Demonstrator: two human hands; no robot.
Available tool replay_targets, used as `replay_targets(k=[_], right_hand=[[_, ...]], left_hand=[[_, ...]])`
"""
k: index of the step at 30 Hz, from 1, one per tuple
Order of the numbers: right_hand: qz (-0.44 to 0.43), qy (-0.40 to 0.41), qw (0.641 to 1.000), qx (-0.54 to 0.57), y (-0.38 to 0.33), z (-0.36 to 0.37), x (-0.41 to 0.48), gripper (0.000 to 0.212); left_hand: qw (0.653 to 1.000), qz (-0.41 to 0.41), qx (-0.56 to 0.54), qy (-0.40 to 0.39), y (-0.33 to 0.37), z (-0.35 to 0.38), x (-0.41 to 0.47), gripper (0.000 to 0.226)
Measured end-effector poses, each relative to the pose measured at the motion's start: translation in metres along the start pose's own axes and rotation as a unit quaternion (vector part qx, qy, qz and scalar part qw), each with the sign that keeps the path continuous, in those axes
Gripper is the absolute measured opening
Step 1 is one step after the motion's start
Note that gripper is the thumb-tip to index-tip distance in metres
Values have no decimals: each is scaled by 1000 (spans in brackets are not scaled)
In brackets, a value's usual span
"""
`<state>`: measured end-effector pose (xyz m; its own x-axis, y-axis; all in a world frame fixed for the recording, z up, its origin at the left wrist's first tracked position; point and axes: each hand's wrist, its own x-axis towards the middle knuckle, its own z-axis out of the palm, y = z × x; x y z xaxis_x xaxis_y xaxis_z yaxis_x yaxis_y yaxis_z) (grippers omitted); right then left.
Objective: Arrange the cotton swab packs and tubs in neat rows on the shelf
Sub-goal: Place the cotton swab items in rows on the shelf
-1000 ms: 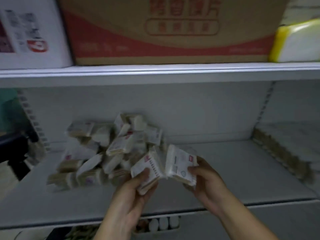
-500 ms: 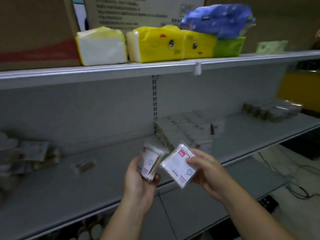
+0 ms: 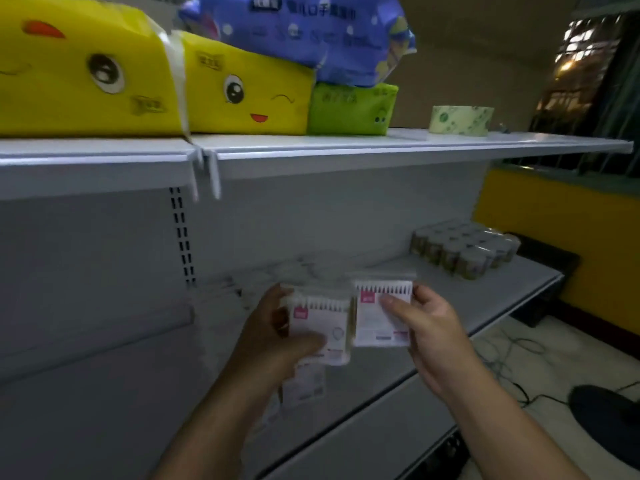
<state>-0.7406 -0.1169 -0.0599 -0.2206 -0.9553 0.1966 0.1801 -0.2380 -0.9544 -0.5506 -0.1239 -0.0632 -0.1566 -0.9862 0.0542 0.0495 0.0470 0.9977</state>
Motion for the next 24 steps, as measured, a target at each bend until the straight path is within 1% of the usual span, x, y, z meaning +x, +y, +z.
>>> replay_targets(k=[1, 3, 5, 7, 9, 10, 11, 12, 14, 15, 16, 17, 18, 19, 21, 22, 24], right_hand=[[-3, 5, 1000, -13, -2, -8, 12, 34], [-13, 15, 999, -35, -5, -19, 35, 35], [-30, 19, 998, -46, -4, -30, 54, 34], [-41, 18, 998, -54, -1, -39, 73, 22], [-35, 11, 997, -74, 5, -49, 94, 14], [-28, 3, 995, -92, 9, -53, 106, 12], [-21, -6, 994, -111, 14, -58, 117, 13], [-21, -10, 992, -125, 20, -64, 128, 18], [-23, -11, 990, -142, 33, -77, 147, 28], [-22, -18, 989, -148, 38, -82, 154, 26], [-21, -38, 987, -157, 44, -88, 158, 22], [-23, -72, 981, -177, 49, -93, 158, 18], [-33, -114, 971, -207, 55, -96, 159, 18], [-49, -149, 956, -246, 62, -98, 157, 19], [-74, -204, 932, -290, 77, -100, 157, 24], [-84, -229, 928, -281, 82, -101, 158, 29], [-90, -263, 917, -286, 93, -101, 163, 38]], left_hand=[[998, 13, 53, -23, 4, 7, 12, 42], [992, 33, 112, -45, 9, 19, 37, 31], [987, 42, 145, -57, 12, 27, 62, 32], [982, 45, 169, -77, 17, 31, 83, 39], [969, 58, 228, -78, 20, 35, 102, 39], [957, 71, 273, -66, 22, 37, 110, 37], [941, 78, 326, -50, 23, 39, 117, 36], [922, 79, 377, -37, 23, 40, 124, 36], [892, 56, 449, -23, 19, 44, 132, 39], [883, 34, 467, -20, 16, 48, 133, 40], [870, 13, 492, -18, 9, 52, 133, 41], [846, 4, 533, -13, 3, 58, 132, 42], [816, -2, 577, -5, -4, 63, 131, 43], [795, -4, 607, -3, -12, 64, 130, 45], [764, -21, 644, 8, -20, 68, 128, 45], [746, -31, 665, 18, -23, 69, 128, 45], [699, -58, 712, 34, -23, 71, 126, 45]])
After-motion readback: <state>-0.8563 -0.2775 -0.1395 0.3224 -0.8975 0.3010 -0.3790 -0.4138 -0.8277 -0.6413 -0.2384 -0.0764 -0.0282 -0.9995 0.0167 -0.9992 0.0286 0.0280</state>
